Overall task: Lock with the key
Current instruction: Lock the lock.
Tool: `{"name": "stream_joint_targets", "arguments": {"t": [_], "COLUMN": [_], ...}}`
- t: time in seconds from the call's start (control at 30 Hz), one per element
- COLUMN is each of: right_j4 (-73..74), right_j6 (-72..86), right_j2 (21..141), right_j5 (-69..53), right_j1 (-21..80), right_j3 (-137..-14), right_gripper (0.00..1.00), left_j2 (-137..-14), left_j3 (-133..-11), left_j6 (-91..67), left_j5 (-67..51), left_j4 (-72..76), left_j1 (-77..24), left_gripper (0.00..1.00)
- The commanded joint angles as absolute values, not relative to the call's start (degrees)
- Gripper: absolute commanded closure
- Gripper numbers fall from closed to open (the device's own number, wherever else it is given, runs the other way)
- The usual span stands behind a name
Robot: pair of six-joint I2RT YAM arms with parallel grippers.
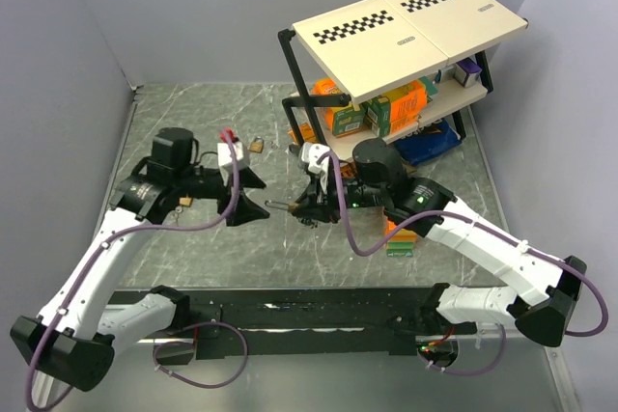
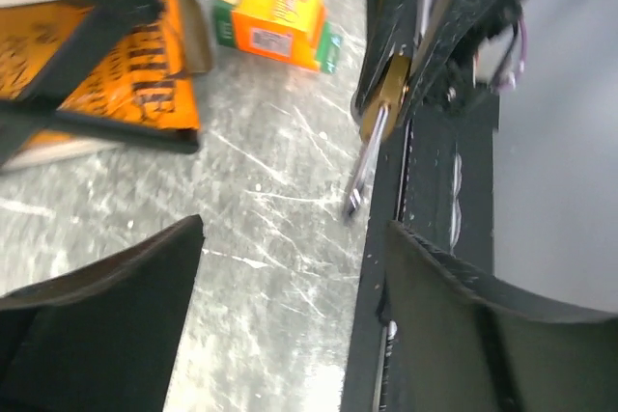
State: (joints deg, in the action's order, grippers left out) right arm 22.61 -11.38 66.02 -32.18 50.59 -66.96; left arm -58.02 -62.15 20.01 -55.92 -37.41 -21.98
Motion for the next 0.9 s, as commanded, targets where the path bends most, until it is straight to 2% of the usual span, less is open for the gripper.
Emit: {"name": "stream_joint_targets", "arguments": {"t": [0.0, 0.03, 0.1, 0.13, 0.2, 0.23, 0.3, 0.4, 0.57, 0.7, 0.87], "right_j4": [11.7, 9.5, 7.4, 6.2, 2.6, 1.9, 0.4, -3.4, -7.1, -9.8, -13.7], "right_j6": [-7.1, -6.5, -4.8, -4.4, -3.2, -3.0, -2.7, -3.2, -3.4, -3.7, -4.3], "right_j2": [63.9, 64.1, 64.3, 64.6, 65.1, 66.3, 67.8, 70.8, 77.8, 81.0, 83.0], "right_j5": [-25.2, -24.2, -20.8, -19.4, -16.8, -16.0, -14.4, -9.6, 0.9, 4.0, 6.8], "right_j1": [49.9, 50.0, 50.0, 49.9, 50.1, 50.4, 50.9, 52.6, 56.3, 57.7, 59.1], "right_j3": [-67.5, -67.6, -67.9, -67.7, -67.5, -67.8, -69.1, -70.7, -76.0, -78.0, -78.0], "right_gripper": [1.0, 1.0, 1.0, 1.0, 1.0, 1.0, 1.0, 1.0, 1.0, 1.0, 1.0], "left_j2": [-55.7, -55.5, -54.8, -54.3, -52.7, -52.4, -52.7, -54.2, -54.1, -52.6, -53.1], "left_j3": [-65.6, -65.9, -65.7, -65.0, -63.4, -62.6, -63.5, -64.8, -62.6, -59.2, -57.8], "left_j6": [12.1, 7.7, 0.7, -6.6, -15.8, -25.0, -34.1, -42.6, -48.9, -56.4, -60.4], "left_j5": [-60.1, -59.8, -58.8, -59.2, -56.4, -50.3, -45.6, -41.8, -39.6, -38.5, -36.5], "left_j4": [-35.4, -34.3, -31.7, -30.4, -23.4, -21.5, -20.4, -18.0, -13.3, -8.4, -9.8], "left_j1": [-16.1, -14.9, -11.4, -10.0, -8.6, -8.5, -8.5, -8.5, -8.5, -8.5, -8.5], "left_gripper": [0.18, 0.14, 0.12, 0.03, 0.04, 0.04, 0.04, 0.03, 0.01, 0.01, 0.09]}}
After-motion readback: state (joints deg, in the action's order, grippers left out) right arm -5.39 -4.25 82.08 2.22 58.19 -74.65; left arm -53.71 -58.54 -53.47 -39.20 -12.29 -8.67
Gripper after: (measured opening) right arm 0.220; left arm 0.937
